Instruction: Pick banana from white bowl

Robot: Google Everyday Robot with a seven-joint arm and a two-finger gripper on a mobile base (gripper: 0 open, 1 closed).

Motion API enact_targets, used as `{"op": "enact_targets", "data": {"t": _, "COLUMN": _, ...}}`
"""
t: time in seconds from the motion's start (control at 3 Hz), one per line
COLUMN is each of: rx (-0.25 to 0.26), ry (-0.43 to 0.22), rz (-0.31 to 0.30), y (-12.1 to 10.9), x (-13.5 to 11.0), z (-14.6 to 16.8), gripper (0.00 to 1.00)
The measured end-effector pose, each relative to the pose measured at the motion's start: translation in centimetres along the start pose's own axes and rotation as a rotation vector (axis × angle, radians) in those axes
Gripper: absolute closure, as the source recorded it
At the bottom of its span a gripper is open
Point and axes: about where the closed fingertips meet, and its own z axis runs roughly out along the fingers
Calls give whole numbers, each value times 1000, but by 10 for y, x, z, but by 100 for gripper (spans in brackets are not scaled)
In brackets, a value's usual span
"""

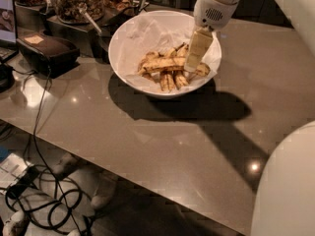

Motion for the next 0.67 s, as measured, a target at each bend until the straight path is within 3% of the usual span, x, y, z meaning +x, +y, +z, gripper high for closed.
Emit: {"op": "enact_targets", "data": {"t": 0.67, "rx": -29, "ry": 15, "rz": 40, "y": -10, "x": 8, "z": 16, "gripper": 31}}
